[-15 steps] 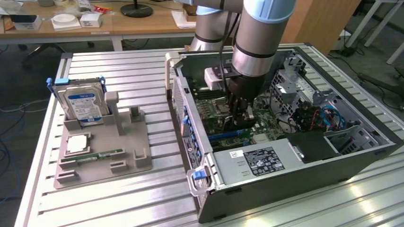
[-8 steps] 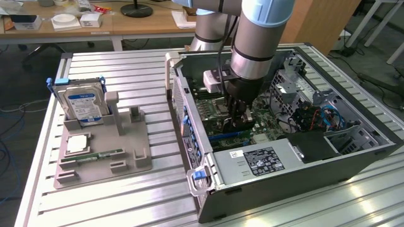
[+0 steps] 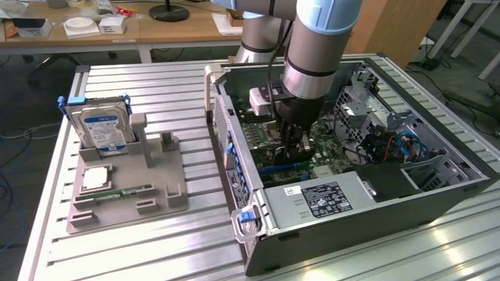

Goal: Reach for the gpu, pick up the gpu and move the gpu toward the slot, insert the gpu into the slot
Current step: 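Insert the gpu into the slot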

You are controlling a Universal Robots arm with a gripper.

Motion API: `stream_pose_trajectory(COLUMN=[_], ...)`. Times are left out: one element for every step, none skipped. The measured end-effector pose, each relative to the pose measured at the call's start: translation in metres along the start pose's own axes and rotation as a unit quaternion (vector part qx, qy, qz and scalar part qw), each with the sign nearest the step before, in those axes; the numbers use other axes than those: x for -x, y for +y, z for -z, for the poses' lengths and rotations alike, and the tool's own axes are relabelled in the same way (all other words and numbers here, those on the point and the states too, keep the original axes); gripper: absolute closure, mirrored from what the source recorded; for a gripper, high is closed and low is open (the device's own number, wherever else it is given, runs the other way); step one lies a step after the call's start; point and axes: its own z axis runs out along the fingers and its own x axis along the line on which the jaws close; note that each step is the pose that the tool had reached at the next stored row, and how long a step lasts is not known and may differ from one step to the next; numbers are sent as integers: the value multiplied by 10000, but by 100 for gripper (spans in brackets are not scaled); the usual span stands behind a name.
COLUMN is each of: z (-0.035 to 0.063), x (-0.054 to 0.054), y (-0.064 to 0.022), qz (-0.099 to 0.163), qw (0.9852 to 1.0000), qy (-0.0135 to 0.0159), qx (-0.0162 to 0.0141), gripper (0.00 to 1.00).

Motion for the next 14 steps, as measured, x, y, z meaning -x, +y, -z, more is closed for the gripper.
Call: stream_pose_trajectory(z=[-1,-2,-4,-4,-4,-4,-5,-7,-8,-9,-11,-17,-22,-23], x=[0,0,0,0,0,0,0,0,0,0,0,1,1,0], y=[3,4,5,5,5,5,5,5,5,5,5,5,5,6], qz=[0,1,1,0,0,0,0,0,0,0,0,0,0,0], qw=[10000,10000,10000,10000,10000,10000,10000,10000,10000,10000,10000,10000,10000,10000], qy=[0,1,0,0,0,0,0,-1,0,0,0,-2,-2,0], qx=[0,0,0,0,0,0,0,0,0,0,0,-1,-1,0], gripper=[74,74,74,74,74,74,74,74,74,74,74,74,74,74])
